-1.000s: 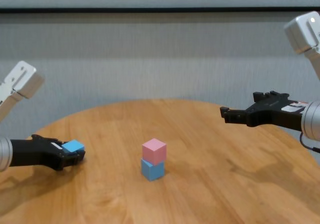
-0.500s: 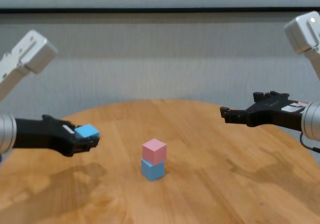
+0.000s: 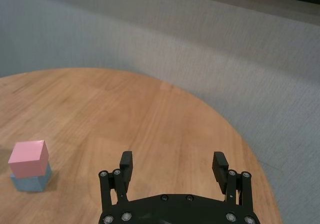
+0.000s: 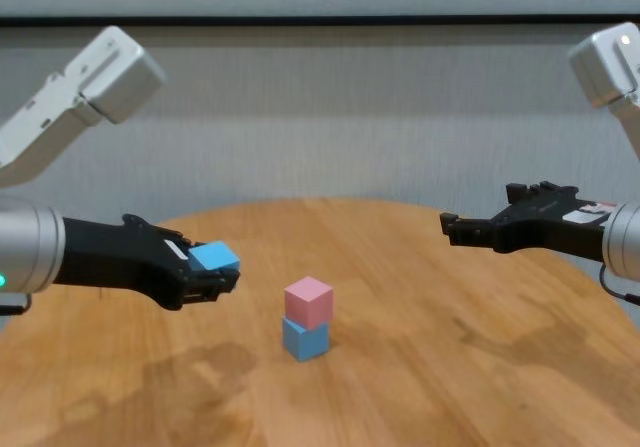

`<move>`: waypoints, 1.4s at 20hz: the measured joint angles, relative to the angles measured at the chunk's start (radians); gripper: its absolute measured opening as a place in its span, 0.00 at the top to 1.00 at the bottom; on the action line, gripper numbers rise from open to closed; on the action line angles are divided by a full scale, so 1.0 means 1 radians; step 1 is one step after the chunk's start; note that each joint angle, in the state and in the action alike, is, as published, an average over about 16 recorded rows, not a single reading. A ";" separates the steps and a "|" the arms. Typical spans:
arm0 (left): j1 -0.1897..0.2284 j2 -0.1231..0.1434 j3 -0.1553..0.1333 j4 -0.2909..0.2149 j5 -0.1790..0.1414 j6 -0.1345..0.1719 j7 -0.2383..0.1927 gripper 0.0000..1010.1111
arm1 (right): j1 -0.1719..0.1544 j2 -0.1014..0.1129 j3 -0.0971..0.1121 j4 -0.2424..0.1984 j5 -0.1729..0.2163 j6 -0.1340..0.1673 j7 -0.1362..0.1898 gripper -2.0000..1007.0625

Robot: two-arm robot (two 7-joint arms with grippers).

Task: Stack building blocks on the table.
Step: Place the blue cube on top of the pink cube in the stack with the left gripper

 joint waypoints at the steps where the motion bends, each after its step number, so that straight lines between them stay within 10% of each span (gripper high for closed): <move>1: 0.001 0.001 0.005 -0.008 0.000 0.004 0.000 0.60 | 0.000 0.000 0.000 0.000 0.000 0.000 0.000 0.00; 28: -0.091 -0.054 0.086 0.039 -0.014 0.016 0.035 0.60 | 0.000 0.000 0.000 0.000 0.000 0.000 0.000 0.00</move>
